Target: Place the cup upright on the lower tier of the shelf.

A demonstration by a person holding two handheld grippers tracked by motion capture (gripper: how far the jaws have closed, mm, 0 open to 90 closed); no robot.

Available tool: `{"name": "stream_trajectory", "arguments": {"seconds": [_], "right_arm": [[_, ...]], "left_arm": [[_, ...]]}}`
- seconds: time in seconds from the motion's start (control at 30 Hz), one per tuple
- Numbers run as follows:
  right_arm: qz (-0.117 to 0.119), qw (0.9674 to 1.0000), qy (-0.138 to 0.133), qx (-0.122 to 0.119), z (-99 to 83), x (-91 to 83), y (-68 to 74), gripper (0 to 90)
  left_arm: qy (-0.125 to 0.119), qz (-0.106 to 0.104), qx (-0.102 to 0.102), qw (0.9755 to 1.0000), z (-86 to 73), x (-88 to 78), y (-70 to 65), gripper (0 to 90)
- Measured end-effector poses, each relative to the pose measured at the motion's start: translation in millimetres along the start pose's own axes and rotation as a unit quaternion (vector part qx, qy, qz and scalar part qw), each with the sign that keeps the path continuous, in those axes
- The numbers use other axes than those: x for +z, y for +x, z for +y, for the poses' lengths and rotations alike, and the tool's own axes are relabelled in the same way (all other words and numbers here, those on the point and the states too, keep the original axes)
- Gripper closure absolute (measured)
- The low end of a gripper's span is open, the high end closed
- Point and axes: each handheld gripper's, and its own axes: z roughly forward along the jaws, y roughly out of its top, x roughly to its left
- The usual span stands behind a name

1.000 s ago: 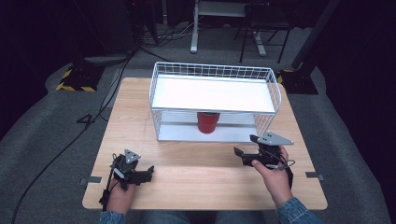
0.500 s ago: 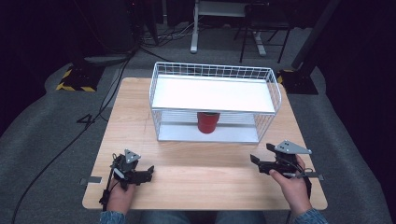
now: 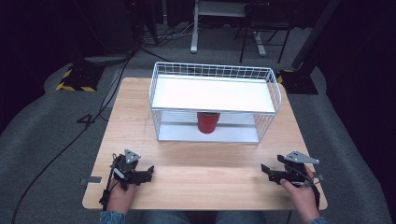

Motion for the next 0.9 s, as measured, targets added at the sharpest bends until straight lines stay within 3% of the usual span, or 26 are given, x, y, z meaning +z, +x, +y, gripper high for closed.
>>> {"name": "stream_trajectory", "arguments": {"seconds": [0.37, 0.53, 0.9], "right_arm": [[-0.013, 0.9996, 0.024, -0.008, -19.0, 5.4, -6.6, 16.0], [-0.008, 0.9984, 0.043, -0.034, -19.8, 7.0, -5.5, 15.4], [-0.014, 0.9985, 0.045, -0.026, -19.8, 7.8, -6.3, 12.6]], "left_arm": [[0.0, 0.0, 0.0, 1.0, 0.0, 0.0, -0.1, 6.6], [0.0, 0.001, 0.0, 1.0, 0.0, 0.0, -0.1, 6.6], [-0.001, 0.003, -0.001, 1.0, -0.3, -0.2, -0.6, 6.8]]}}
